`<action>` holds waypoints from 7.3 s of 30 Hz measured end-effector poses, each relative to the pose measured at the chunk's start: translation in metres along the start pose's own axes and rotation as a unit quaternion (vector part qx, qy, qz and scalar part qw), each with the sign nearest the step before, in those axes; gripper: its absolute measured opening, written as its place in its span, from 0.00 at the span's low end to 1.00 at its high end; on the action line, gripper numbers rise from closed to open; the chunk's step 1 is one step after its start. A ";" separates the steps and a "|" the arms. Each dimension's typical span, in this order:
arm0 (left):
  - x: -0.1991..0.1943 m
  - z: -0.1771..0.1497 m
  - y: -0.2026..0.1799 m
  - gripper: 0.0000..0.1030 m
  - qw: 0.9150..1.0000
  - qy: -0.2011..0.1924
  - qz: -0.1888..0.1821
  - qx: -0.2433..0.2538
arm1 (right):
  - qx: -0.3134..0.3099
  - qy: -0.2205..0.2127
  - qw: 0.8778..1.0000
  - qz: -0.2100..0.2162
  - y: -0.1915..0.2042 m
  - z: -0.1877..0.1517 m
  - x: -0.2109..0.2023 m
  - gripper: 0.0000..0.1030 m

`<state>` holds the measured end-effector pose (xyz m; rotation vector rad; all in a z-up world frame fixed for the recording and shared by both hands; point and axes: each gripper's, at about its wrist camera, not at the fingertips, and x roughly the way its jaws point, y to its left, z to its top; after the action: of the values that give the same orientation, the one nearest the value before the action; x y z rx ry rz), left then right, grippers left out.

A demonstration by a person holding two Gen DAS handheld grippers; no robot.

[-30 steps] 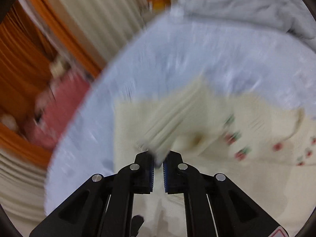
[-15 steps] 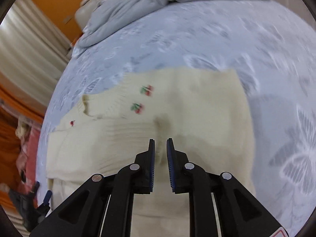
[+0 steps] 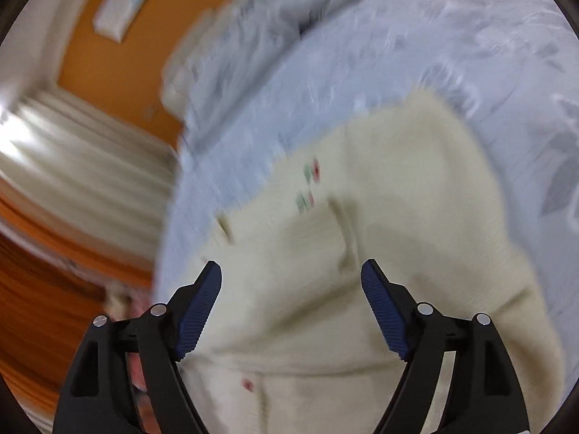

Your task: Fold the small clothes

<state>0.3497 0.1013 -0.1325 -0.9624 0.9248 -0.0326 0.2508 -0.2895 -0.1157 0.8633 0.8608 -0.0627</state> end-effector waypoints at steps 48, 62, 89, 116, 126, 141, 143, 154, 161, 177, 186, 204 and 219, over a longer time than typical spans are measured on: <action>0.012 -0.043 0.017 0.15 0.981 -0.059 -0.014 0.183 | -0.145 -0.046 0.981 -0.118 -0.014 0.031 -0.018 0.16; 0.012 -0.042 0.013 0.15 0.981 -0.058 -0.007 0.187 | -0.120 -0.076 0.989 -0.040 -0.001 0.017 -0.029 0.08; -0.171 -0.134 0.118 0.95 0.982 0.090 0.065 0.151 | -0.038 0.096 0.991 -0.083 -0.079 -0.209 -0.189 0.84; -0.325 -0.196 0.103 0.08 0.975 0.168 0.015 0.148 | -0.061 0.065 0.995 0.036 -0.052 -0.262 -0.336 0.08; -0.447 -0.235 0.090 0.08 0.956 0.200 -0.002 0.213 | -0.094 0.117 0.986 0.076 -0.046 -0.317 -0.453 0.08; -0.201 -0.116 0.017 0.58 0.958 0.056 0.122 0.252 | -0.032 -0.055 0.997 -0.036 -0.066 -0.142 -0.277 0.60; -0.205 -0.117 0.022 0.79 0.957 0.053 0.109 0.263 | -0.056 -0.081 0.993 -0.059 -0.064 -0.145 -0.282 0.76; -0.137 -0.131 0.035 0.22 0.924 0.130 0.153 0.326 | -0.148 0.031 0.977 -0.152 -0.068 -0.132 -0.179 0.47; -0.191 -0.111 -0.007 0.06 0.936 0.090 0.093 0.327 | -0.120 -0.062 0.990 -0.034 -0.027 -0.117 -0.264 0.09; -0.153 -0.133 0.007 0.35 0.911 0.057 0.205 0.352 | -0.126 -0.064 0.975 -0.172 -0.040 -0.120 -0.233 0.32; -0.169 -0.200 0.029 0.42 0.926 0.088 0.178 0.322 | -0.264 0.105 0.959 -0.015 0.096 -0.270 -0.130 0.26; -0.214 -0.179 0.076 0.64 0.950 0.065 0.132 0.275 | -0.049 -0.026 0.980 -0.190 -0.103 -0.179 -0.275 0.64; -0.214 -0.170 0.109 0.25 0.942 0.095 0.189 0.260 | -0.058 0.075 0.969 -0.227 -0.111 -0.192 -0.237 0.15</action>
<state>0.0581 0.1369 -0.1092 -0.2849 1.1910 -0.0415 -0.0734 -0.2981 -0.0905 0.5518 1.1824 -0.3470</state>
